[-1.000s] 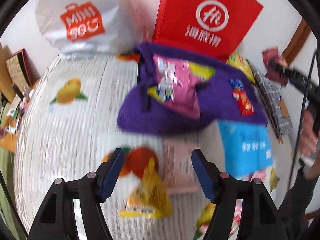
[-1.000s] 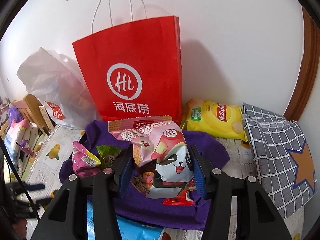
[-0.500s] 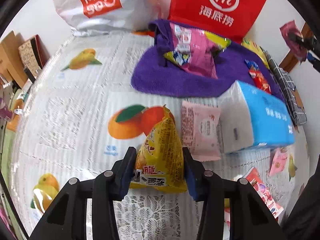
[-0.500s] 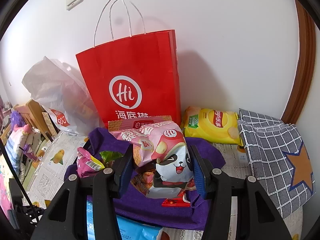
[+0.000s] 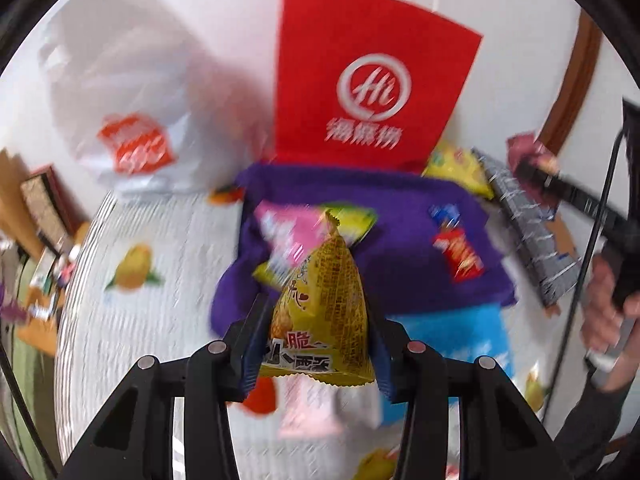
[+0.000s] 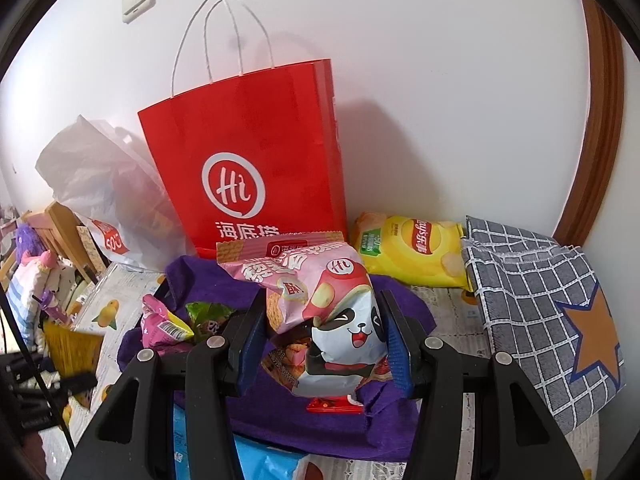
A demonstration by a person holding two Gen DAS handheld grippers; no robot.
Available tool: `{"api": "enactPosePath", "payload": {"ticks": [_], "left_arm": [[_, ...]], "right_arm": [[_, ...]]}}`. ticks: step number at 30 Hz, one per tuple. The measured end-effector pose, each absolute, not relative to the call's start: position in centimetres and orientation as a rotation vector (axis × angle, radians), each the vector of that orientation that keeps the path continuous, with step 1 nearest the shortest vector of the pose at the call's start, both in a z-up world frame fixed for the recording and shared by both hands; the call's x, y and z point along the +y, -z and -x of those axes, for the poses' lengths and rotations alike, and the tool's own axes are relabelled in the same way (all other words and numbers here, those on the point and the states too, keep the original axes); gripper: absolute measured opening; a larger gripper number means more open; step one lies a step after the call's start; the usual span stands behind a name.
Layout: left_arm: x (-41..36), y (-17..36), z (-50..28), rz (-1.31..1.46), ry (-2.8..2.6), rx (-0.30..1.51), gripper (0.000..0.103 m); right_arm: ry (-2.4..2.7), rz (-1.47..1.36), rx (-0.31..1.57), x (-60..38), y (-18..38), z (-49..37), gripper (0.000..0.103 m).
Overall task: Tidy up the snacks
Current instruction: 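Carry the yellow bag and panda bag with both tools over the purple towel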
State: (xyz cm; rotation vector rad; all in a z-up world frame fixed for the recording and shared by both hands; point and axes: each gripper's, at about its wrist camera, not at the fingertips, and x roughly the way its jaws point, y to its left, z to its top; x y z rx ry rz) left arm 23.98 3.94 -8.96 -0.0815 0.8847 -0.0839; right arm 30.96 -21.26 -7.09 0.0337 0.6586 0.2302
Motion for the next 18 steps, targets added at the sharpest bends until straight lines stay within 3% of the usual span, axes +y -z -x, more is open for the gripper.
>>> {"api": "enactPosePath", "payload": {"ticks": [11,18], "left_arm": [[-1.0,6.0,-32.3,0.119,0.187,0.854,0.043],[-0.5,8.1,-34.2,0.136,0.174,0.906,0.043]], "right_arm": [[-0.206,-0.003,0.701,-21.7,8.7,-32.3,0.052],[-0.224,-0.004,0.769,-21.3,10.8,-33.7,0.052]]}}
